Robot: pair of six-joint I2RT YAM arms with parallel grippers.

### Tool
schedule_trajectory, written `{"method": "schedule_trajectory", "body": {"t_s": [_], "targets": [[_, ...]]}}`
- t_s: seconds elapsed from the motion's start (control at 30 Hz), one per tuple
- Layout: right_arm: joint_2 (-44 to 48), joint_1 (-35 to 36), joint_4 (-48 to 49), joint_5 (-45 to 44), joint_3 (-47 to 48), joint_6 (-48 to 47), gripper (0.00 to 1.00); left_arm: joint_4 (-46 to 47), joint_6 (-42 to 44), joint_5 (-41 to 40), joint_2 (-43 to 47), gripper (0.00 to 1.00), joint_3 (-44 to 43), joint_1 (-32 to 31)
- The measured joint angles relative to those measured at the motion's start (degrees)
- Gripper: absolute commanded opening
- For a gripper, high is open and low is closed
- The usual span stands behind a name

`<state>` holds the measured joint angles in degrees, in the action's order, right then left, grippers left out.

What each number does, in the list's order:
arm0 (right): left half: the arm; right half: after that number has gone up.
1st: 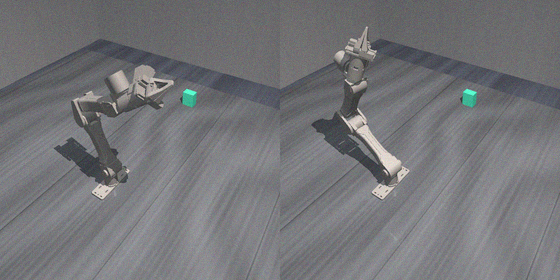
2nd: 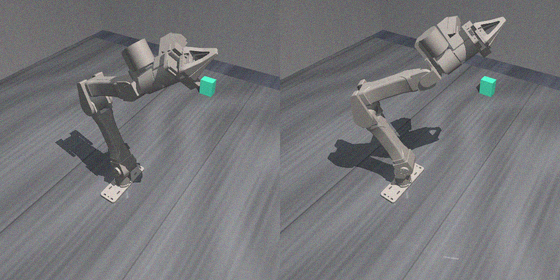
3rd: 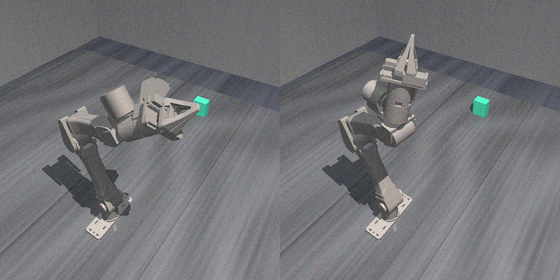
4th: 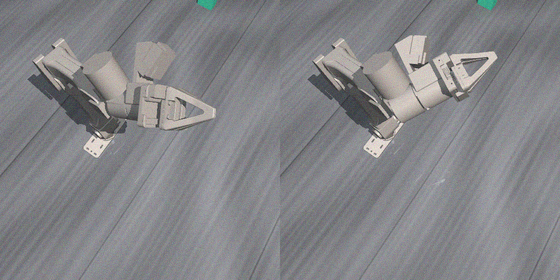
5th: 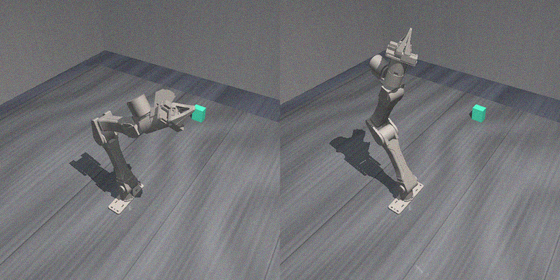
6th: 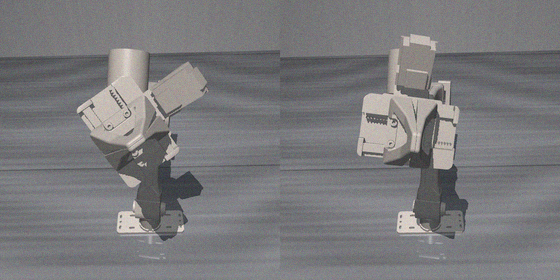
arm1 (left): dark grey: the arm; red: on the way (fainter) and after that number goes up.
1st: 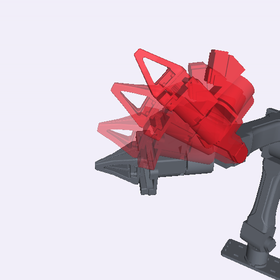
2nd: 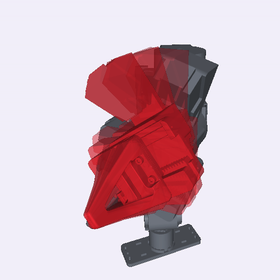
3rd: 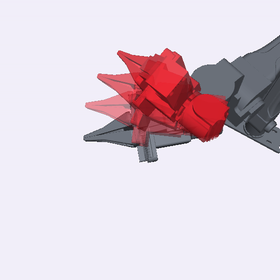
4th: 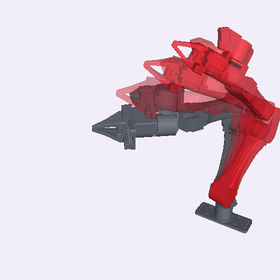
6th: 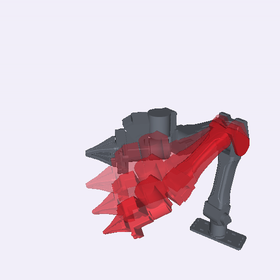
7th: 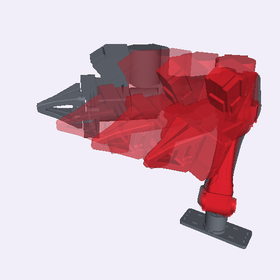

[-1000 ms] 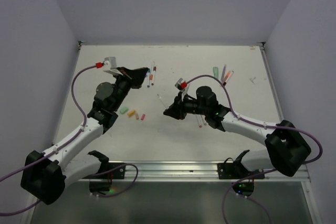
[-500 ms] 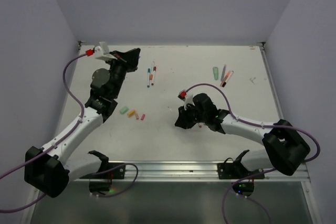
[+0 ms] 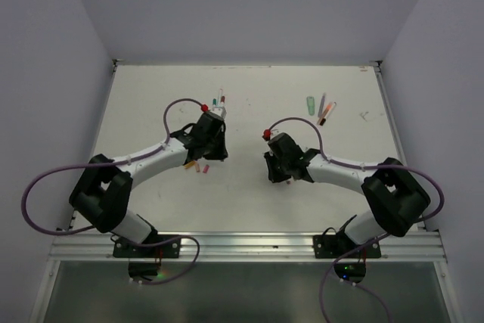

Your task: Open the pen caps

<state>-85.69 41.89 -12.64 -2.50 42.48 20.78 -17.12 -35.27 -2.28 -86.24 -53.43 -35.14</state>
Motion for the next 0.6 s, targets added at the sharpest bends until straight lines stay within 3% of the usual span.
{"method": "schedule_trajectory", "body": {"t_s": [0.27, 0.6], "targets": [[-1.5, 0.0, -4.0, -5.5, 1.3, 2.4, 0.02, -8.2, 1.0, -4.2, -5.4, 0.05, -0.4, -3.3], [-2.2, 0.1, -5.8, -9.7, 2.2, 4.0, 0.11, -10.9, 3.2, -8.5, -8.6, 0.11, -0.5, -3.3]]}}
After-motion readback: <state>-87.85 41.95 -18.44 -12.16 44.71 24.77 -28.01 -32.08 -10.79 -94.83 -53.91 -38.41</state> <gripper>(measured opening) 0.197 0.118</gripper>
